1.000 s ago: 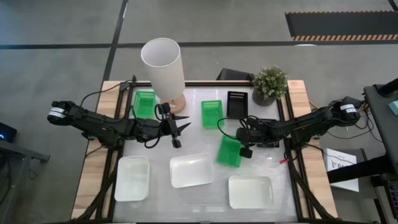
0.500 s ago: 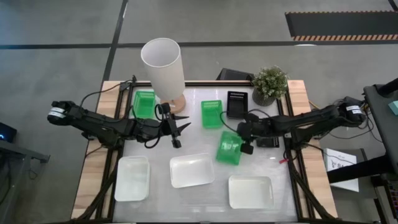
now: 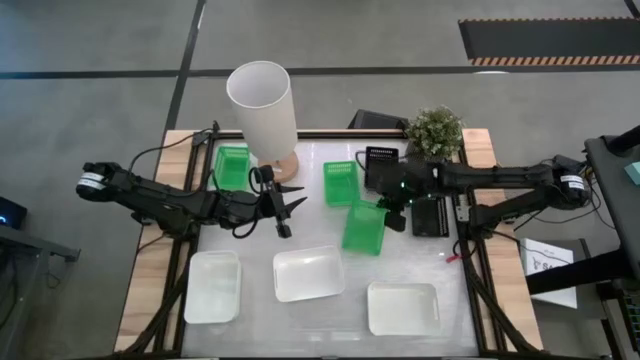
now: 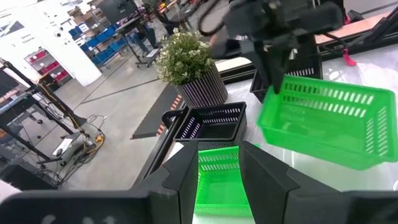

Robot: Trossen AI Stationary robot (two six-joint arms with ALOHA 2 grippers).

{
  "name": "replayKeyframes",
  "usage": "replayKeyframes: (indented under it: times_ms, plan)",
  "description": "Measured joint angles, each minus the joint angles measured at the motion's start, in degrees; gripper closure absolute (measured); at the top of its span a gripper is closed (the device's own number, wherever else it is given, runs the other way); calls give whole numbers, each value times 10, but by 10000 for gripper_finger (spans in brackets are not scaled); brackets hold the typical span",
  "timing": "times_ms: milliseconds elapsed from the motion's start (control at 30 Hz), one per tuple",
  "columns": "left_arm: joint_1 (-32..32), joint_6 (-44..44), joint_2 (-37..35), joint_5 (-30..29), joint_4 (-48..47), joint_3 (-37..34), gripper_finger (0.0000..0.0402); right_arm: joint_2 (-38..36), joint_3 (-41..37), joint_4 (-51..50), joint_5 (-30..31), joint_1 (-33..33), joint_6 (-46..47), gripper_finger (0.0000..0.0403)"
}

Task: Stack baskets by color
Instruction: Stack the bottom green bin on top of the other green bin

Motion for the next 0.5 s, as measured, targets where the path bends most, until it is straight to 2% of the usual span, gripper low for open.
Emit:
replayKeyframes:
  times_ms: [200, 300, 500]
  plan:
    - [0, 1, 0, 0, 0, 0, 302, 1, 55, -13, -54, -64, -24, 392]
    - [0, 1, 0, 0, 1, 0, 302, 12, 86, -29, -59, -92, -44, 393]
    - [0, 1, 0, 0, 2, 0, 302, 82, 161, -49, -61, -129, -136, 394]
